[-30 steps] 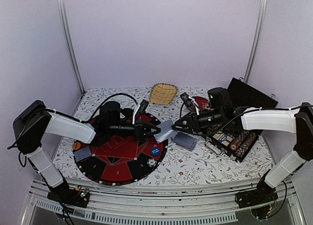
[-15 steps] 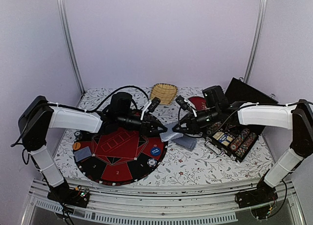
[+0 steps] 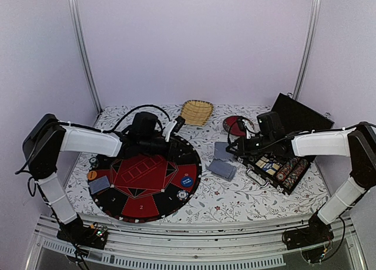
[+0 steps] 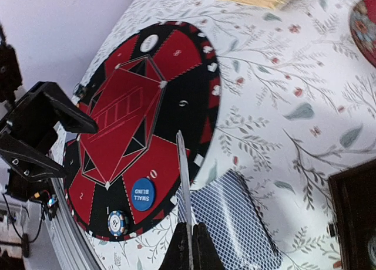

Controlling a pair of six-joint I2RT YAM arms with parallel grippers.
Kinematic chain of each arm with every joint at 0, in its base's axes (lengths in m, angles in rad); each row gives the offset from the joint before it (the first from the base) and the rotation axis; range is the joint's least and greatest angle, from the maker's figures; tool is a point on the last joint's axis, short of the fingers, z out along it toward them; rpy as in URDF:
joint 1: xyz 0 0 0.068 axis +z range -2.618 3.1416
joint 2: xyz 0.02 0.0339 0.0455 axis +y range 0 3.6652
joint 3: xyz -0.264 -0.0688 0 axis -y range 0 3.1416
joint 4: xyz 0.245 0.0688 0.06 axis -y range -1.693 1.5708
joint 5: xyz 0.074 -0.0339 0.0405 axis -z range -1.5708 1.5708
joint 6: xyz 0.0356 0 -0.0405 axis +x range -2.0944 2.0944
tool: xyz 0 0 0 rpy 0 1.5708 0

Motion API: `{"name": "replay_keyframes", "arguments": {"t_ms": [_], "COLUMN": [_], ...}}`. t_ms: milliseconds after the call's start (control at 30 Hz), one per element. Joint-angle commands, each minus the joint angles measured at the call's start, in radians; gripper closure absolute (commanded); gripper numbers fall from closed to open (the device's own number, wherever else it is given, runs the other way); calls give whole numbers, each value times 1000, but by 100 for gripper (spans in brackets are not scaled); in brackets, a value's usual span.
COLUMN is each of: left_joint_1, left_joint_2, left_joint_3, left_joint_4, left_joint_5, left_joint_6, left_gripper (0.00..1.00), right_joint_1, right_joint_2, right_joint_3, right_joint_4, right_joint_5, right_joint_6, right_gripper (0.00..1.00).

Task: Distribute texas hold em gaming equipment
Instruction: Pass from the left arm to the right, then place the poker card in the face-down deck piles.

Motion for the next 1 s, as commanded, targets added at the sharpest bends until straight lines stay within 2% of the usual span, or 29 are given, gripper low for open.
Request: {"name": "replay_keyframes", "arguments": {"t_ms": [0,300,633,767,967], "left_joint_1": [18,18,18,19,16], "left_joint_2": [-38,-62,-49,-38,1], "left_joint_3": [-23,-57,-48,-40,-11], "left_joint_4": [-60,-70,-75,-72,-71], "left_joint_5": [-105,-135,-138,-133,-116], "left_joint_6": [-12,11,11,3,-7], "left_gripper": [41,41,40,40,39], "right_joint_1": [-6,7,7,7,8], "right_joint_2": [20,56,112,116,111], "right_joint_3": [-64,-223,-232,-243,-250], "right_joint_4": [196,430,456,454,432], "right_joint_5": [96,105,78,74,72], "right_joint_6": [279,554,583,589,586], "right_gripper": [98,98,97,90,87]}}
